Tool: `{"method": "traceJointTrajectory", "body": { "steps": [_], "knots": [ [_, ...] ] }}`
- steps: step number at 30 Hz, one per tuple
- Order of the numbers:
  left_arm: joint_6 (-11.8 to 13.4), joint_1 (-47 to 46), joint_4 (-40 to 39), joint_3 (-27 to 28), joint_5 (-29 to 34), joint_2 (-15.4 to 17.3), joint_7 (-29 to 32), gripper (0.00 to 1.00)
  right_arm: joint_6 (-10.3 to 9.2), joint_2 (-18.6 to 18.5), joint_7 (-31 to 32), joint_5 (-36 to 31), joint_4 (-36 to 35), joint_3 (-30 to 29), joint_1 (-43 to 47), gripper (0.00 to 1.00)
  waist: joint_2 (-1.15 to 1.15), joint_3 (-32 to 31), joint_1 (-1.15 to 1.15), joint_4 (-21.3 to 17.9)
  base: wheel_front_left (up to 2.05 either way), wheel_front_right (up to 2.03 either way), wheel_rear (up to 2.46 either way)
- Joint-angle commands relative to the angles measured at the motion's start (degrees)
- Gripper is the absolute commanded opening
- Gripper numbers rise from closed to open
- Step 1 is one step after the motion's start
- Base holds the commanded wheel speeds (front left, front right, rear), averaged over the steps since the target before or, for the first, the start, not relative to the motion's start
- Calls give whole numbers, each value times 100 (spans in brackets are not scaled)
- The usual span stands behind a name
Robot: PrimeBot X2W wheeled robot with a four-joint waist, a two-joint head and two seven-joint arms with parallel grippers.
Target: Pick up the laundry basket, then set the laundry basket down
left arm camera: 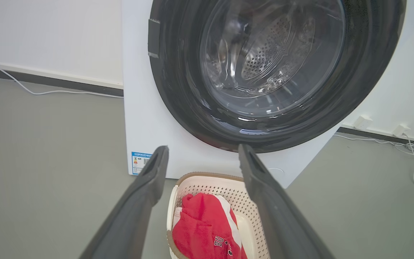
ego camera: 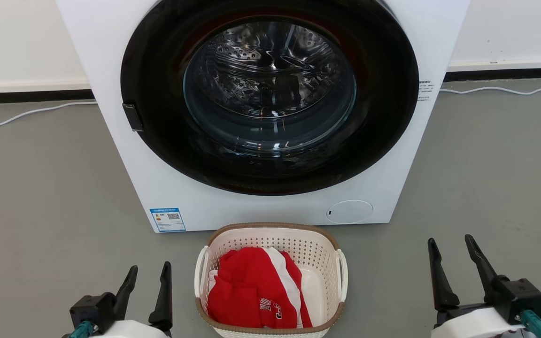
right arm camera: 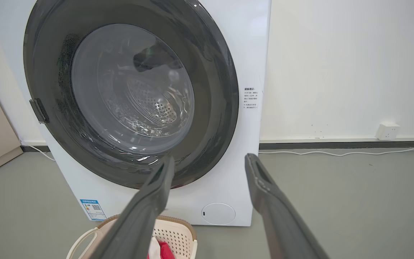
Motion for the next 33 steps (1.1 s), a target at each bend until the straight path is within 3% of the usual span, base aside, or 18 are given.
{"method": "traceJointTrajectory", "body": {
  "steps": [1, 24, 33],
  "knots": [
    [-14, -313, -137, 162, 231, 71, -93, 100, 41, -65, -123, -264, -125, 124, -146, 100, 0, 1, 0, 5, 0, 0, 0],
    [-27, -348, -91, 162, 363, 73, -136, 100, 42, -57, -166, -435, -55, 107, -181, 100, 0, 28, 0, 22, 0, 0, 0],
    [-34, -486, -84, 107, 356, 73, -136, 100, 42, -54, -166, -330, -55, 53, -332, 100, 0, 359, 0, 42, 0, 0, 0]
  ]
}}
